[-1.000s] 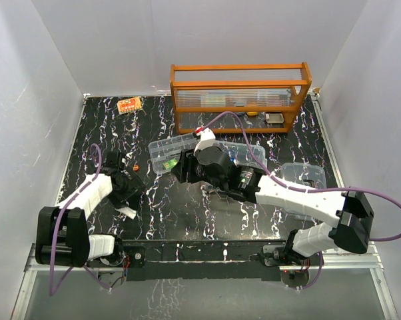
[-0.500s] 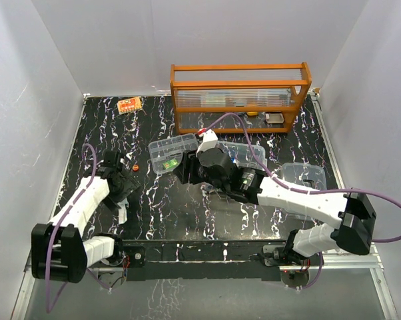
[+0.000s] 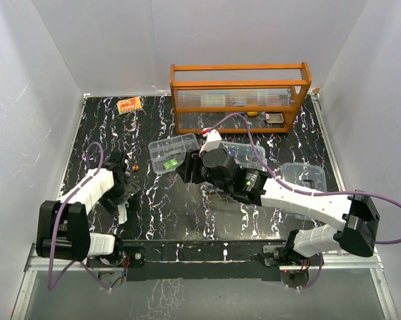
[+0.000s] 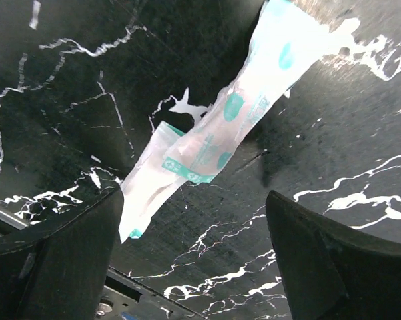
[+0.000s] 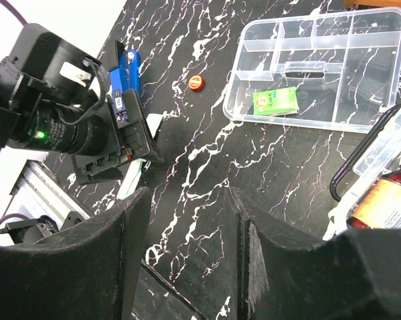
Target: Organize the medicine kit
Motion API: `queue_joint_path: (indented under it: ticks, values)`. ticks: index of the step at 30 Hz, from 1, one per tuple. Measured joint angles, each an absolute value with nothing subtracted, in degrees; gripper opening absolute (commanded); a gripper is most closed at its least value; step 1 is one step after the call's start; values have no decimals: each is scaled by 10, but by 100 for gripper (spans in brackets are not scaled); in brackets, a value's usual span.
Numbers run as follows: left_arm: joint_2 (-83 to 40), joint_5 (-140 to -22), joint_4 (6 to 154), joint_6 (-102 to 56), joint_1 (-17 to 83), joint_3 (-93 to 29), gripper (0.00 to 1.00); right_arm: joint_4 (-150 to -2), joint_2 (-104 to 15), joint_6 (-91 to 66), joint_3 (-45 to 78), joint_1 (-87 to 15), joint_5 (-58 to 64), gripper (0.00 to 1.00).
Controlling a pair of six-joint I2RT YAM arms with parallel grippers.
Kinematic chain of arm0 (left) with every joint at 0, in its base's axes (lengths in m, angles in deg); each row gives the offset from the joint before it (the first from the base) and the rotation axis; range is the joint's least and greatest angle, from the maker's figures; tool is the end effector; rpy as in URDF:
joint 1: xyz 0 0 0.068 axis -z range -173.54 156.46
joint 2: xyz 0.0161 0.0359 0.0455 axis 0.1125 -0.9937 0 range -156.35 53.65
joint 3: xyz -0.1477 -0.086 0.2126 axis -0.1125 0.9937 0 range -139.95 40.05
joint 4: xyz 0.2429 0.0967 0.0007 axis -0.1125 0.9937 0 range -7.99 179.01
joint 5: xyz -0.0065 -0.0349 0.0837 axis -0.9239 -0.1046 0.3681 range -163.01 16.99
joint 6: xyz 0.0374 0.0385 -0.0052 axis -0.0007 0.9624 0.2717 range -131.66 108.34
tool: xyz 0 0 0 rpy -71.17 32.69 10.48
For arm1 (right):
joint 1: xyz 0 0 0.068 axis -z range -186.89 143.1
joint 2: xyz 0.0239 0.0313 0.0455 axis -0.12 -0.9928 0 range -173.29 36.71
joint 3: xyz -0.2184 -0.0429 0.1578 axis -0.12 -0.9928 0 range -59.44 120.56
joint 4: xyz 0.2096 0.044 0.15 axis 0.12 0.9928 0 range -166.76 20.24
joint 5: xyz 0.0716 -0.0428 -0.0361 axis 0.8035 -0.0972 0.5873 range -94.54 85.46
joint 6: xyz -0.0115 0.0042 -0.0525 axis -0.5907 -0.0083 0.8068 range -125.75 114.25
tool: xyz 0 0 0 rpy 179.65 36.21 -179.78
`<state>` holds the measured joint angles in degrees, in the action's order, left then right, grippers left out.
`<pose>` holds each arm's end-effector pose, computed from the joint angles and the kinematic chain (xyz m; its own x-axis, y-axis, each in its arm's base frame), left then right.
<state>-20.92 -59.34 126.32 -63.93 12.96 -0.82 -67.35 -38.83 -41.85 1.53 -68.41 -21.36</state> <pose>0.2090 -0.0155 0.1757 -0.6431 -0.7003 -0.3099 -0.7313 0.6817 -0.0227 0.1544 0.2632 0.3217 -0.5781 0.1172 -0.8075 -0.4638 0.7671 0.4433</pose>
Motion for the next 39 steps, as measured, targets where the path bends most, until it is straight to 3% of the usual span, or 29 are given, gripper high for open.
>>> queue_joint_path:
  ticks: [8, 26, 39]
  values:
    - [-222, -633, 1233, -622, 130, 16, 53, -676, -387, -418, 15, -684, -219, 45]
    - [-222, -705, 1189, -570, 130, 19, 1, -680, -379, -419, 11, -684, -227, 44]
    - [-193, -784, 1175, -539, 131, 19, 1, -680, -364, -421, 7, -684, -242, 44]
